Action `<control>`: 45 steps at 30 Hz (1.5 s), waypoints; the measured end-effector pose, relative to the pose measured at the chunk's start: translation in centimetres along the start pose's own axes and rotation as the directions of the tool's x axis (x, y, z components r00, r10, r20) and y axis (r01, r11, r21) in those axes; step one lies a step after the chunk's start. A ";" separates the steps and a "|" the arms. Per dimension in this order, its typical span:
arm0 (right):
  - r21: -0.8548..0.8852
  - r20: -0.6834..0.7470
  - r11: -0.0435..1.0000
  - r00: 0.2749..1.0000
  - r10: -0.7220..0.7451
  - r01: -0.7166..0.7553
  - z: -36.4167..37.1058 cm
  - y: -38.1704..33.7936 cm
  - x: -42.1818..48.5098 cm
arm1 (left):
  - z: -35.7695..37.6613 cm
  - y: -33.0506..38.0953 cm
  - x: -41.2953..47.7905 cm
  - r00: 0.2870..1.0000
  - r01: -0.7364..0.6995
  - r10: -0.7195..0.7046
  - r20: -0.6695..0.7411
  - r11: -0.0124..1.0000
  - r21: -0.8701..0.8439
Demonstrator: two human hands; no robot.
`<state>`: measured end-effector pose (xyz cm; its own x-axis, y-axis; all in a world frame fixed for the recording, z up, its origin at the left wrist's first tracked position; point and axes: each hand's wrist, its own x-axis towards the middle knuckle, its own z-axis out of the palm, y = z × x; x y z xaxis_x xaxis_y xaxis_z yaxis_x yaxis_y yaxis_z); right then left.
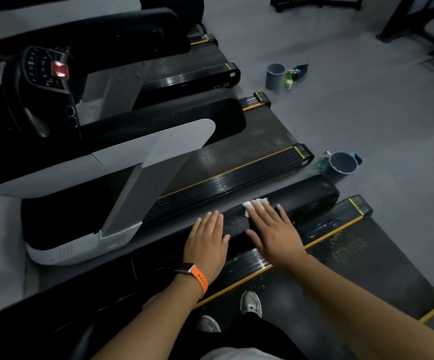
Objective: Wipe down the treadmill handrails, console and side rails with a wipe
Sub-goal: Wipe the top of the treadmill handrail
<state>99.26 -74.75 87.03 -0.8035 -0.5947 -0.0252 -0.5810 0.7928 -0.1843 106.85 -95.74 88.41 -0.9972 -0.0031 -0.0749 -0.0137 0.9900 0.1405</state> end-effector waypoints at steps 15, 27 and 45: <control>-0.070 -0.028 0.995 0.997 -0.072 0.070 1.9 0.1 -3.4 | 0.6 0.2 0.0 1.000 0.013 -0.012 -0.025 1.000 0.024; 0.035 -0.026 0.964 0.964 0.264 -0.263 0.8 2.8 -1.9 | 0.5 0.3 -0.1 0.999 0.017 -0.015 -0.052 0.999 0.036; 0.044 -0.005 0.998 0.999 0.054 -0.053 0.6 -1.3 0.4 | 0.2 0.5 -0.1 0.999 0.034 -0.035 -0.031 0.999 -0.018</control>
<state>99.77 -76.12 86.67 -0.8341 -0.5508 -0.0302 -0.5311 0.8167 -0.2255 106.92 -95.22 88.27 -0.9979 -0.0419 -0.0494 -0.0492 0.9866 0.1553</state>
